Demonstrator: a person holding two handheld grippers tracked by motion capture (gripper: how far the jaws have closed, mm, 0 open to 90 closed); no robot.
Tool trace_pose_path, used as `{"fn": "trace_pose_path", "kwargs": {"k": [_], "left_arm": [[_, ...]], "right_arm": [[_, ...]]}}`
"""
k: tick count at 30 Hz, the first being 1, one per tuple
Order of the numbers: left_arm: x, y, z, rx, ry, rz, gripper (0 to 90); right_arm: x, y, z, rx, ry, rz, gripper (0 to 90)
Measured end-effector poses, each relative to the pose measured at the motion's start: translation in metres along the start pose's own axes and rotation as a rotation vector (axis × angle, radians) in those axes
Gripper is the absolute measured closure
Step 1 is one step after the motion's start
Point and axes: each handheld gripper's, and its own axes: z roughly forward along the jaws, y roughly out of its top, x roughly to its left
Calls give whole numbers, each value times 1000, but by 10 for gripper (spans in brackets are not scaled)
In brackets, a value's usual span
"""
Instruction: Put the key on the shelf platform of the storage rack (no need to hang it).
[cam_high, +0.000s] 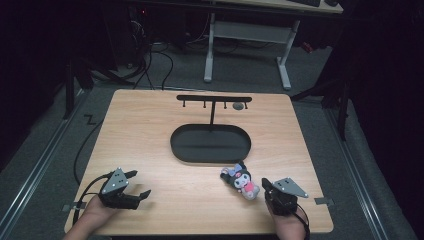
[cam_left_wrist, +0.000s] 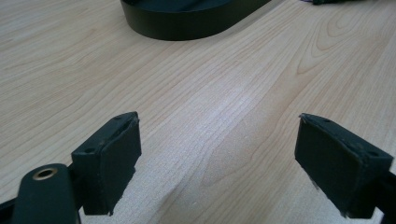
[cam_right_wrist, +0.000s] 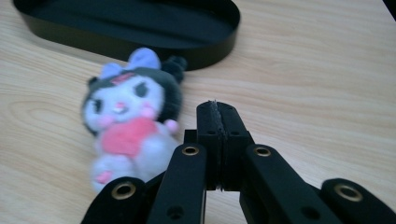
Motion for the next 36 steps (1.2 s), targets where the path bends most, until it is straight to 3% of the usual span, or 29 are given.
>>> {"fn": "trace_pose_path", "kwargs": {"k": [4,25,36], "left_arm": [[0,0,0,0,0,0,154],[0,0,0,-3,-2,-2,155],[0,0,0,-2,-1,1,154]], "right_arm": [[-5,-5,5,32,-1,18,892],[20,-14,7,95,66,-55,882],[8,-15,7,92,19,-24,825]]}}
